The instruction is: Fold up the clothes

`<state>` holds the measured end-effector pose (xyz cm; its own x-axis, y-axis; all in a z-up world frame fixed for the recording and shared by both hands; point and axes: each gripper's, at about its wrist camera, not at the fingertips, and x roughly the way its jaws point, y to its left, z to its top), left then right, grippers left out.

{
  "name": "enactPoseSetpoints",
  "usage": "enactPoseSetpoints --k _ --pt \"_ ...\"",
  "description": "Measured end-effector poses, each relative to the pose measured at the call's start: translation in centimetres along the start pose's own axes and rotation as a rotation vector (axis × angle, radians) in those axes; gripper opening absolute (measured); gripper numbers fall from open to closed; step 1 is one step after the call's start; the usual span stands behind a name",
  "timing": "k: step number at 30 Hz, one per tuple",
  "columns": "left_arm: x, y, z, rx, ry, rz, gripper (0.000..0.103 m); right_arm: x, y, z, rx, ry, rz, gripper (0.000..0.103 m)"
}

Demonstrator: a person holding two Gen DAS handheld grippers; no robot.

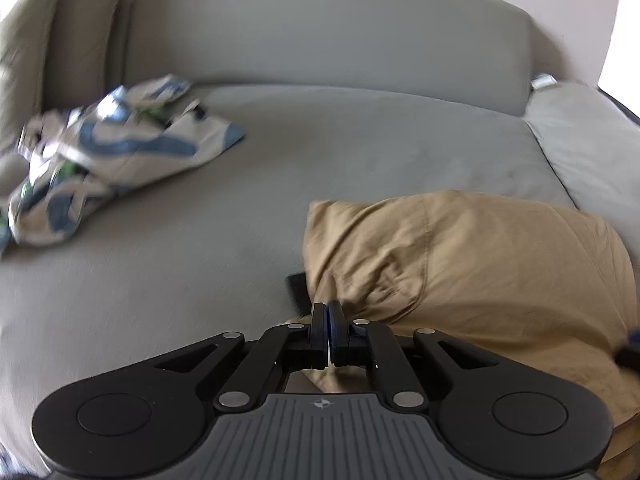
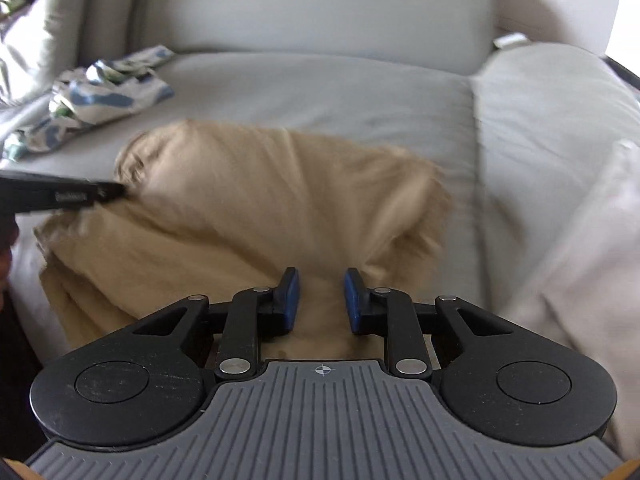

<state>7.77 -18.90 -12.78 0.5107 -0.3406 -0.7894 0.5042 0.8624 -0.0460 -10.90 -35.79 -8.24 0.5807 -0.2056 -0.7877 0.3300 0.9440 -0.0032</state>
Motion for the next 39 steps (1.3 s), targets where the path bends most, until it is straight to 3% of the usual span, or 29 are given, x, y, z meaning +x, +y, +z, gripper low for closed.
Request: enactPoseSetpoints --k 2,4,6,7,9,10,12,13,18,20,26,27,29,31,33,39 --pt "-0.9 1.3 -0.5 -0.035 0.014 -0.012 0.007 -1.3 -0.3 -0.7 0.011 0.023 -0.024 0.027" --pt "-3.0 2.1 -0.8 -0.096 0.013 -0.034 0.007 -2.3 -1.4 -1.4 0.117 0.009 0.008 0.032" --pt "-5.3 2.7 -1.0 -0.157 -0.048 -0.055 0.015 -3.3 -2.6 -2.0 0.233 -0.009 0.048 0.032" --pt "-6.5 2.9 -1.0 -0.185 -0.094 -0.055 0.019 -3.7 -3.2 -2.4 0.291 -0.018 0.068 0.039" --pt "-8.2 3.3 -0.9 -0.242 -0.163 -0.069 0.042 -4.7 -4.4 -3.0 0.407 -0.037 0.108 0.047" --pt "-8.4 3.4 -0.7 -0.265 -0.171 -0.091 0.046 -5.2 -5.0 -3.3 0.465 -0.046 0.128 0.053" --pt "-7.6 3.5 -0.1 -0.287 -0.143 -0.134 0.064 -6.1 -6.2 -4.0 0.581 -0.064 0.168 0.055" --pt "-6.6 3.4 0.3 -0.287 -0.110 -0.139 0.067 -6.6 -6.8 -4.3 0.639 -0.074 0.188 0.056" --pt "-3.7 3.6 -0.3 -0.351 0.020 -0.129 0.069 -4.2 -8.8 -5.8 0.894 0.000 0.281 0.074" --pt "-3.3 3.5 -0.4 -0.351 0.029 -0.149 0.072 -3.3 -9.0 -6.4 0.952 0.035 0.284 0.074" --pt "-2.0 2.6 -0.4 -0.298 0.038 -0.219 0.069 -0.8 -7.8 -6.6 1.028 0.012 0.374 0.075" --pt "-2.0 2.2 -0.5 -0.292 0.040 -0.230 0.054 -0.3 -7.6 -6.5 1.030 -0.004 0.371 0.075" --pt "-2.1 1.8 -0.8 -0.302 0.045 -0.254 0.040 0.3 -7.0 -6.3 1.018 -0.038 0.350 0.074" --pt "-2.9 1.4 -1.0 -0.288 0.031 -0.234 0.029 0.4 -6.7 -6.2 1.004 -0.043 0.328 0.021" --pt "-4.2 1.2 -1.3 -0.300 0.017 -0.228 0.019 0.1 -6.7 -5.9 0.986 -0.052 0.318 0.017" --pt "-9.2 -0.2 -3.8 -0.407 0.042 -0.291 0.015 -3.3 -6.6 -1.9 0.755 -0.212 0.226 0.013"
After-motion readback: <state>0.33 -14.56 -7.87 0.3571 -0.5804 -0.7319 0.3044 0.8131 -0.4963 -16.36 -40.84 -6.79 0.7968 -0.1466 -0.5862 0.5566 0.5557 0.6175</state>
